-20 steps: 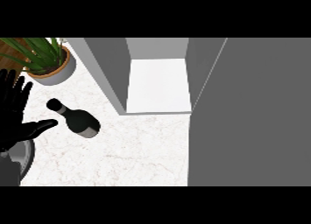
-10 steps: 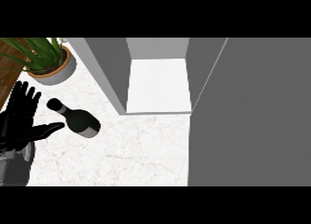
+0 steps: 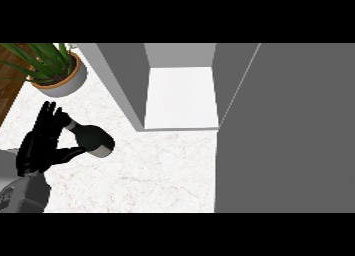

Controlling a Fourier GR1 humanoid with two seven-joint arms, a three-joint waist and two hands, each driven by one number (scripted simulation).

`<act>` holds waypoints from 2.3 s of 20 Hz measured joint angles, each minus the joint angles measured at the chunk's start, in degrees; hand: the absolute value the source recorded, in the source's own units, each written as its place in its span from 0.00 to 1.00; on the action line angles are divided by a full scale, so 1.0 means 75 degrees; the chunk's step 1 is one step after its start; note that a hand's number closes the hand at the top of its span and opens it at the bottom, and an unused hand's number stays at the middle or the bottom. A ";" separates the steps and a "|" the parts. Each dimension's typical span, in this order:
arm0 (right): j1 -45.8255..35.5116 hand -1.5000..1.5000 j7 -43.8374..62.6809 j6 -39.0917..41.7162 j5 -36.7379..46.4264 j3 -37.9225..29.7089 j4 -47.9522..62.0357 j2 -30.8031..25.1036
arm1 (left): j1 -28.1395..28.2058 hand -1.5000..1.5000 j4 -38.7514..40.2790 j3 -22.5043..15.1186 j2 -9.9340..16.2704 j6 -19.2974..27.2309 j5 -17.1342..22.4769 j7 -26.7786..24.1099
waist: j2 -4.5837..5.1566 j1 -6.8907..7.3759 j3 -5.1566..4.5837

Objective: Pick up the wine, place it into the cabinet and close the cabinet

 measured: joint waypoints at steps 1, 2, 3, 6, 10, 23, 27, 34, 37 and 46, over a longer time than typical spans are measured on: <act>0.0067 0.00 -0.0052 0.0061 -0.0004 0.0021 -0.0001 0.0003 | -0.0086 0.00 0.0259 0.0000 0.0002 -0.0108 -0.0003 -0.0152 | 0.0000 -0.0006 -0.0001; 0.0080 0.00 -0.0075 0.0106 -0.0014 -0.0025 0.0009 -0.0013 | -0.0155 0.00 0.0572 -0.0003 -0.0041 -0.0186 -0.0031 -0.0365 | 0.0003 -0.0013 -0.0001; 0.0041 0.00 -0.0049 0.0113 -0.0027 -0.0065 0.0007 -0.0037 | -0.0218 0.00 0.0849 0.0023 0.0004 -0.0339 -0.0017 -0.0513 | 0.0006 -0.0013 -0.0002; 0.0038 0.00 -0.0060 0.0101 -0.0036 0.0024 0.0010 0.0028 | -0.0289 0.00 0.1652 0.0060 0.0049 -0.0790 -0.0029 -0.1060 | 0.0009 -0.0018 -0.0005; -0.0038 0.00 -0.0003 0.0093 -0.0059 -0.0012 0.0013 0.0033 | -0.0516 0.00 0.2574 0.0095 0.0102 -0.1212 -0.0041 -0.1527 | 0.0011 -0.0011 -0.0005; 0.0061 0.00 -0.0032 0.0153 -0.0098 0.0175 0.0013 0.0123 | -0.1600 0.00 0.5062 0.0431 0.0249 -0.1718 -0.0088 -0.2857 | 0.0034 -0.0081 -0.0013; -0.0010 0.00 -0.0046 0.0142 -0.0087 0.0234 0.0038 0.0136 | -0.1860 1.00 0.5431 0.0450 0.0166 -0.1727 -0.0123 -0.3071 | 0.0047 -0.0102 -0.0017; -0.0033 0.00 -0.0019 0.0076 -0.0072 0.0312 0.0048 0.0115 | -0.2044 1.00 0.5630 0.0400 0.0101 -0.2402 -0.0096 -0.2843 | 0.0039 -0.0131 -0.0003; -0.0055 0.00 0.0016 0.0093 -0.0073 0.0195 0.0046 0.0016 | -0.2153 1.00 0.5647 0.0297 0.0098 -0.2305 -0.0228 -0.2898 | 0.0044 -0.0138 -0.0005; -0.0139 0.00 0.0048 -0.0056 -0.0021 0.0233 0.0093 0.0026 | -0.1061 1.00 0.3967 -0.0590 -0.0428 -0.0689 -0.1158 -0.4842 | -0.0112 0.0097 0.0081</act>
